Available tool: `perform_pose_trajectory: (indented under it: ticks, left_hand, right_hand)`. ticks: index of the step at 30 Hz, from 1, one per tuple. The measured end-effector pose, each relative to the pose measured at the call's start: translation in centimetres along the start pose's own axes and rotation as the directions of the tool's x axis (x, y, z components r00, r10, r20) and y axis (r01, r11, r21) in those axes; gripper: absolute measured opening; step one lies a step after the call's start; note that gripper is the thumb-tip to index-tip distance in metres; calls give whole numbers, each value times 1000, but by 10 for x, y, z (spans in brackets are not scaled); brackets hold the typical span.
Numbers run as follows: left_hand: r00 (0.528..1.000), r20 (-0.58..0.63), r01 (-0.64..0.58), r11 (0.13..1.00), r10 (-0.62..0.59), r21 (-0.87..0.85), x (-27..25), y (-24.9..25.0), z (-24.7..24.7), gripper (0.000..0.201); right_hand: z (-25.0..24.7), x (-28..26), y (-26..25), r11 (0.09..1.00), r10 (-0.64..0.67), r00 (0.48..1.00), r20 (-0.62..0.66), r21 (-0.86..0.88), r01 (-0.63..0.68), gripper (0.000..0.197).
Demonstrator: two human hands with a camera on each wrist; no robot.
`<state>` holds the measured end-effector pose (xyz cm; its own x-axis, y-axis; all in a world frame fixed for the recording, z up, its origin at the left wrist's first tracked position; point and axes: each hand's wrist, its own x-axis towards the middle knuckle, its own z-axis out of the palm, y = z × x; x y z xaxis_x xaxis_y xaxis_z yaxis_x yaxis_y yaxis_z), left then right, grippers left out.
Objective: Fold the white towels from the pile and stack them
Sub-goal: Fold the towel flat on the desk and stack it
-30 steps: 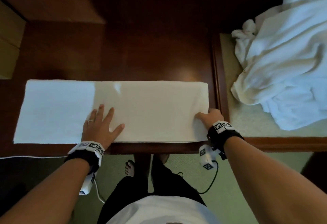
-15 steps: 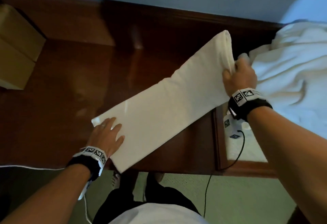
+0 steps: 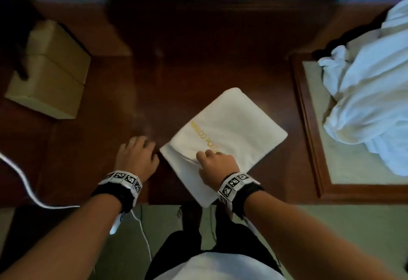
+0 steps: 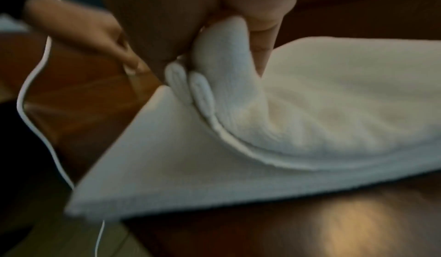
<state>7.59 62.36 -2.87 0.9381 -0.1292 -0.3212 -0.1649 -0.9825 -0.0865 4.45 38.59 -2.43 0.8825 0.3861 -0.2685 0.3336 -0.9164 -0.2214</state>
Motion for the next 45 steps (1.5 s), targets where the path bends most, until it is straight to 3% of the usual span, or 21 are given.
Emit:
perform_pose_trajectory:
  ticks: [2,4,7,9,13,17,21,24,27,29,32,34,39,43,45]
  left_hand:
    - [996,-25,-83,996,84,26,1,-10,-1,40]
    - [968,-60,-242,969,244,43,4,-7,-2,48]
    - [861,-73,-494,863,502,107,11,20,-1,50]
    - [795,-81,-590,798,601,126,20,47,4,51]
    - [723,-111,-672,732,682,116,31,93,20,60]
    - [667,-204,-696,697,717,174,40,119,17,36]
    - [575,-365,-748,651,732,127,38,111,7,21]
    - [494,-329,-827,552,805,106,24,102,19,24]
    - [526,-192,-833,547,829,82,20,101,34,36]
    - [562,-187,-813,580,806,56,24,102,32,39]
    - [579,-264,-794,607,772,35,27,94,28,32]
    - [577,-293,-788,614,763,48,26,85,31,29]
    - [578,-173,-804,593,797,47,27,78,38,36]
    - [588,-91,-801,594,804,73,36,84,30,44]
    - [624,-103,-771,632,774,82,44,88,23,60]
  right_hand:
    - [25,-5,-9,999,11,1000,27,-37,-10,36]
    - [47,-11,-8,996,-14,1000,-2,-85,14,36]
    - [53,-26,9,991,-41,999,-21,-125,38,34]
    - [50,-37,26,989,-18,999,-30,-149,13,31]
    - [44,-60,67,969,188,978,-94,-144,-200,25]
    - [38,-79,90,903,396,897,-198,-92,-419,33]
    - [40,-98,91,910,397,838,-375,45,-411,32]
    - [62,-119,82,918,390,877,-282,48,-393,41]
    - [81,-132,77,899,434,887,-159,7,-439,42]
    - [81,-132,75,898,437,874,-212,46,-438,36]
    - [75,-127,69,917,395,846,-359,92,-389,24]
    - [77,-125,64,933,350,857,-378,60,-354,26]
    - [86,-127,56,914,397,892,-214,3,-406,34]
    - [74,-125,63,928,369,916,-156,115,-354,31]
    - [60,-115,69,898,408,900,-155,246,-365,40]
